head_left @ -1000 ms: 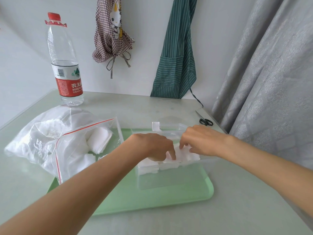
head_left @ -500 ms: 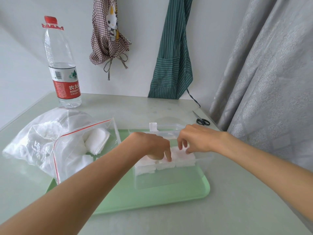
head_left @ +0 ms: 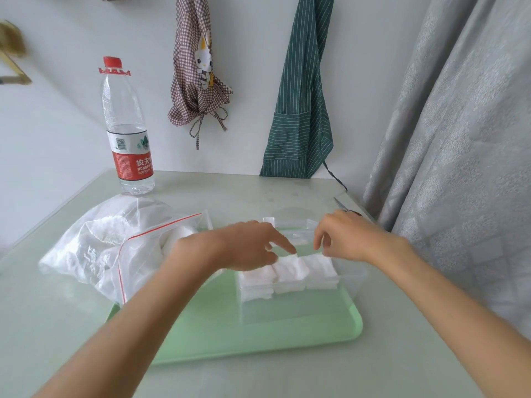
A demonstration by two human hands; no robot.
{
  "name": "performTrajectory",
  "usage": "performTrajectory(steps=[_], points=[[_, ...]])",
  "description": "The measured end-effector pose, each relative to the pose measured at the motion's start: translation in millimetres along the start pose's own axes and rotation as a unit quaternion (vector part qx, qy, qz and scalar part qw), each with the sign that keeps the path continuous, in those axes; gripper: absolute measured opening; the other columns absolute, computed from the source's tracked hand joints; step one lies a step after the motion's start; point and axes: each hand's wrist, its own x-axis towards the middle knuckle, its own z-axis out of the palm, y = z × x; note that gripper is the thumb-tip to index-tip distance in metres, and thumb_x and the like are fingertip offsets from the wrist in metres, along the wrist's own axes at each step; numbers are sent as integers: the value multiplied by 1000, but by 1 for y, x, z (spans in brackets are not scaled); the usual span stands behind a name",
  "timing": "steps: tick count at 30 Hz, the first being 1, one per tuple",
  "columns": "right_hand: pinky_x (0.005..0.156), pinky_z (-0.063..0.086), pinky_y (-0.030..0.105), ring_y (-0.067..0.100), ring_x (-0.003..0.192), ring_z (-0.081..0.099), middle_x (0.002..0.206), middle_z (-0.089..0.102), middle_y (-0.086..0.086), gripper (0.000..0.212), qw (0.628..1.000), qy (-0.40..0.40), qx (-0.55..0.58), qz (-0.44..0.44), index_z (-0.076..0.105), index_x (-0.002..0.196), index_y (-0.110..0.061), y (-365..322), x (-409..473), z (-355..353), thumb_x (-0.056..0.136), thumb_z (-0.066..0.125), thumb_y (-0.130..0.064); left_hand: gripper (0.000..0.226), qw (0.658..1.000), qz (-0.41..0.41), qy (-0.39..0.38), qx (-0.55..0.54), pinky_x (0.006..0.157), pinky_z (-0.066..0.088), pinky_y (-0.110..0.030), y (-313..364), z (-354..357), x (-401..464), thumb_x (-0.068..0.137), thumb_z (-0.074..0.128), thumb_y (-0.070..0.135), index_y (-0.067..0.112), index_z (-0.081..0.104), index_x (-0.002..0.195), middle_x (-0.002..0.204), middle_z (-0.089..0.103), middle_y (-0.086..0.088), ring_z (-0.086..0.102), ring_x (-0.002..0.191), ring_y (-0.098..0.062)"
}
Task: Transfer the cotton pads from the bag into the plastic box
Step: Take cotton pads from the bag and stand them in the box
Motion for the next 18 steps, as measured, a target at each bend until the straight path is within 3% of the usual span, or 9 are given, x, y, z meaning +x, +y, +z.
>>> performTrajectory(steps=[3,6,8,10,12,16,18], points=[[74,49,28,11,78,61,80,67,-12,21,985,124,118,36,71,91,-31,-22,-32,-14,82,61,-15,27,985,-36,153,-71,91,47,-28,-21,-9,-74,91,55,34,55,60,107,104,63,30,59,95,8],[74,52,29,6,74,64,75,67,-14,19,950,198,242,0,72,90,-32,-74,-54,-13,82,63,-17,19,907,-150,380,-103,71,43,-26,-44,8,-124,82,64,36,54,62,88,87,61,29,56,82,5],[74,55,30,4,73,65,75,69,-12,20,915,236,327,-35,74,91,-30,-106,-57,-6,83,63,-15,19,860,-205,457,-102,65,37,-29,-56,27,-125,76,72,33,47,61,82,89,58,24,55,80,-3],[79,54,32,4,80,66,83,72,-11,22,897,238,367,-62,74,96,-28,-142,-47,4,84,62,-14,23,841,-251,468,-101,65,37,-29,-71,43,-124,72,77,32,40,57,79,95,55,19,55,83,-9],[87,51,33,11,94,66,100,73,-9,24,902,223,362,-69,72,105,-26,-167,-34,14,87,60,-16,25,844,-278,451,-87,65,38,-29,-86,49,-117,73,77,29,36,54,78,100,52,15,57,88,-12],[88,48,36,25,108,60,116,68,0,33,943,161,285,-64,67,116,-26,-189,-19,28,93,48,-12,18,890,-318,326,-1,68,39,-28,-102,46,-105,82,68,33,37,58,96,120,45,12,51,106,-13],[86,47,37,30,110,57,118,66,5,44,964,109,232,-70,64,119,-26,-188,-22,32,88,45,-1,22,900,-311,305,9,67,36,-26,-101,50,-104,84,64,39,40,57,106,126,40,15,48,108,-11]])
